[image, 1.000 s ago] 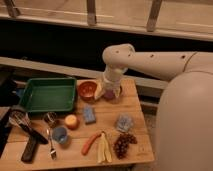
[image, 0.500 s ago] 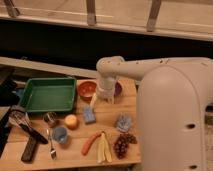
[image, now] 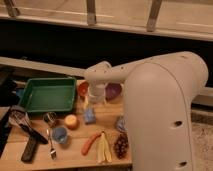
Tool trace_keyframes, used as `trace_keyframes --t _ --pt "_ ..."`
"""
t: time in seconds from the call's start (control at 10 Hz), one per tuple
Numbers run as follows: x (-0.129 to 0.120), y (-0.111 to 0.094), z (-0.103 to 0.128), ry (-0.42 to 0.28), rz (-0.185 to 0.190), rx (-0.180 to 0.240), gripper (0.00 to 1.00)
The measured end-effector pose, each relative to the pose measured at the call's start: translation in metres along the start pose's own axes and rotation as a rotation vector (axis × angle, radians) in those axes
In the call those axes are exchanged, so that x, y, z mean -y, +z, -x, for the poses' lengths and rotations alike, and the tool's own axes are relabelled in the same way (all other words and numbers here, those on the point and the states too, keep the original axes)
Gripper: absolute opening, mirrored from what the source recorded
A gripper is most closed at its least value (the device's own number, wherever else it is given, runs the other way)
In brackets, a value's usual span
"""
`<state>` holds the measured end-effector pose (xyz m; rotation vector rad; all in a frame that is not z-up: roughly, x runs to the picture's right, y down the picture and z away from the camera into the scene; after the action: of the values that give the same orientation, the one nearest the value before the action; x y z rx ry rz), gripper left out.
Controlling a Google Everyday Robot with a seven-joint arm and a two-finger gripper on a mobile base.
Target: Wipe tray with sponge
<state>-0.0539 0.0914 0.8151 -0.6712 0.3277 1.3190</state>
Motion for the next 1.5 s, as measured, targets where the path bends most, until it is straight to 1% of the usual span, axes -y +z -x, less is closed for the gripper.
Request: trace_keyframes --t 0.1,0.4,0.5,0.7,1.2,1.5 --pt "-0.007 0.000 0.004 -0.011 0.005 0.015 0.71" --pt "-0.005 0.000 0.003 -0.007 0.005 0.015 0.71" --pt "-0.008 0.001 0.004 -0.010 0.007 0.006 0.71" --pt "-0.008 0.012 0.003 -0.012 0.006 -0.019 0.71" --pt "-0.017 0.024 0.018 -0.031 0.015 -0.018 0.71" --pt "-0.018 0.042 0.024 -0.041 0.009 -0.029 0.71"
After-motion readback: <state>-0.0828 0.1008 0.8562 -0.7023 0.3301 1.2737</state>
